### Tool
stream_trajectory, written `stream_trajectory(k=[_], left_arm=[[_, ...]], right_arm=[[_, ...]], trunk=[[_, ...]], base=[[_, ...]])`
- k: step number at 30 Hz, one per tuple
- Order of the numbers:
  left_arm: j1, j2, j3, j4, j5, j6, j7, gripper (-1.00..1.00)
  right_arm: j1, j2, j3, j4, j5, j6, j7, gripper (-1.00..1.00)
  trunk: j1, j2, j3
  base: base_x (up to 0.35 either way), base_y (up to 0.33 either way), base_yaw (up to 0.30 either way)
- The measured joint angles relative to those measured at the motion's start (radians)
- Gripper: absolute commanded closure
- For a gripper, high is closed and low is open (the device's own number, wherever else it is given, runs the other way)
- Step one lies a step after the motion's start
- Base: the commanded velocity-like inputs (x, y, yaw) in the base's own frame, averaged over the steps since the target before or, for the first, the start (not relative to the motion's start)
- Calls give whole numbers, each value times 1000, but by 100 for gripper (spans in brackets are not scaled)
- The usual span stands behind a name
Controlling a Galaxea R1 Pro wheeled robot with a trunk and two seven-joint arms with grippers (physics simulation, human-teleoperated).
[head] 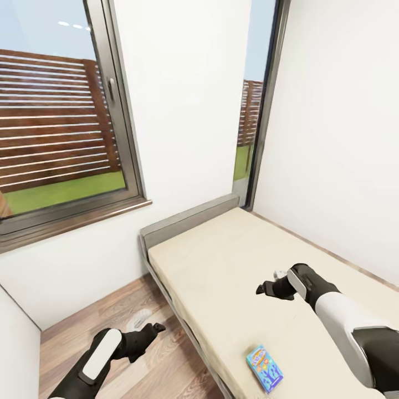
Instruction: Put all the toys in the child's room - the three board games (two on the bed and one on the table), the two jigsaw puzzles on the table, and the tennis ball on the table - inside the toy box on the table in the child's room.
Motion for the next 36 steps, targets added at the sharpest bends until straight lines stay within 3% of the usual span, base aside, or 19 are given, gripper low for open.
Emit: stream_trajectory(k=[13, 30, 36], left_arm=[[1, -9, 7, 12, -15, -17, 10, -100], [3, -14, 11, 13, -14, -21, 8, -100], [7, -5, 14, 3, -5, -19, -28, -100]], right_arm=[[9, 2, 1, 48, -3, -34, -2, -100], [11, 9, 2, 53, -7, -31, -1, -100], [12, 4, 2, 54, -5, -30, 79, -100]], trunk=[[50, -91, -41], [115, -211, -94], [138, -253, -113]], base=[[0, 0, -230], [0, 0, -10], [0, 0, 0]])
